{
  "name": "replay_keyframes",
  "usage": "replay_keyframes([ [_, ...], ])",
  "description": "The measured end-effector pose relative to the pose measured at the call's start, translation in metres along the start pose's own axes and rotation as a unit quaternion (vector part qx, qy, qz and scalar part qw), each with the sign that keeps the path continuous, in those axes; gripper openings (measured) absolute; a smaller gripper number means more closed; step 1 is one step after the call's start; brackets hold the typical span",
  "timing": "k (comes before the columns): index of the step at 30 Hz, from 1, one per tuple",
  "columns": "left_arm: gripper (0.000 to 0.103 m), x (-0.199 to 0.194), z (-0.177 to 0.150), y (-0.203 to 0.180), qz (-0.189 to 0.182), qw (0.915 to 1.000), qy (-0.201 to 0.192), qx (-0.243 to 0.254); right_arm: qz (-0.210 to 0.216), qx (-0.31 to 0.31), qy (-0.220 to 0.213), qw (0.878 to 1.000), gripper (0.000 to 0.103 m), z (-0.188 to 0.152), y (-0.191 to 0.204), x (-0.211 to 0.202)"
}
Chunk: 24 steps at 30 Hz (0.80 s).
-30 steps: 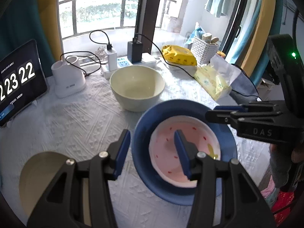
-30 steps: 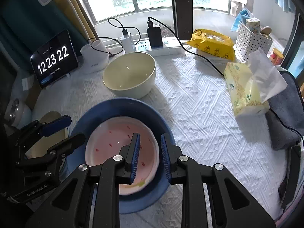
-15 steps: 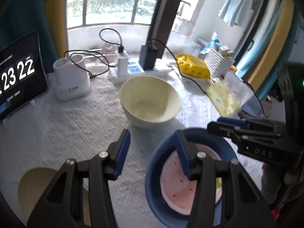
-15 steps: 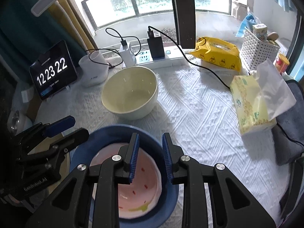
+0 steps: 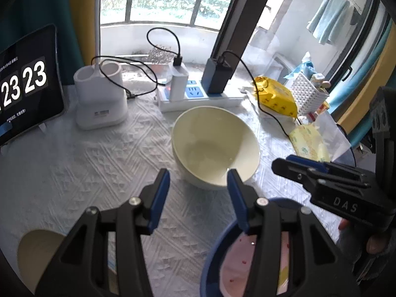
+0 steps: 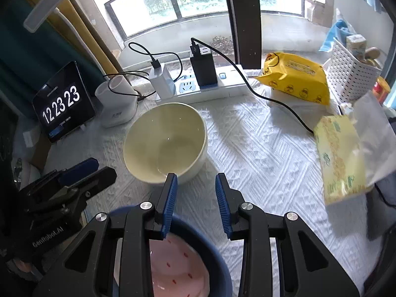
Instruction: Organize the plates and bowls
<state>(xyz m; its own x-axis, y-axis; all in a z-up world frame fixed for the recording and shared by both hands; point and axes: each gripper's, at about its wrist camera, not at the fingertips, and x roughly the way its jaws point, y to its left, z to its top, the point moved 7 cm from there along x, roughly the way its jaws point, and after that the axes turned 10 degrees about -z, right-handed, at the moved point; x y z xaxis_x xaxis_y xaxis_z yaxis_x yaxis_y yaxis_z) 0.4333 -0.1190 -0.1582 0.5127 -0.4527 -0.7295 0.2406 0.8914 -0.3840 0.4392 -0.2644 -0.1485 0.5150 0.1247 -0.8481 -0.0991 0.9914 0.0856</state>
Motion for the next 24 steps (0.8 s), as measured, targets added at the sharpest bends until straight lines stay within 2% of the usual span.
replay_keyframes([
  [9,0.05,0.026,0.008,0.006,0.004,0.9992,0.03,-0.024,0.018,0.0,0.021,1.0,0.034,0.021,-0.001,0.023],
  [14,0.05,0.038,0.007,0.011,-0.001,0.9979,0.047,-0.044,0.027,-0.006,0.049,0.998,0.034,0.027,0.0,0.043],
  [24,0.049,0.044,0.008,0.017,-0.001,0.9974,0.045,-0.057,0.039,-0.014,0.09,0.995,0.034,0.028,0.002,0.066],
])
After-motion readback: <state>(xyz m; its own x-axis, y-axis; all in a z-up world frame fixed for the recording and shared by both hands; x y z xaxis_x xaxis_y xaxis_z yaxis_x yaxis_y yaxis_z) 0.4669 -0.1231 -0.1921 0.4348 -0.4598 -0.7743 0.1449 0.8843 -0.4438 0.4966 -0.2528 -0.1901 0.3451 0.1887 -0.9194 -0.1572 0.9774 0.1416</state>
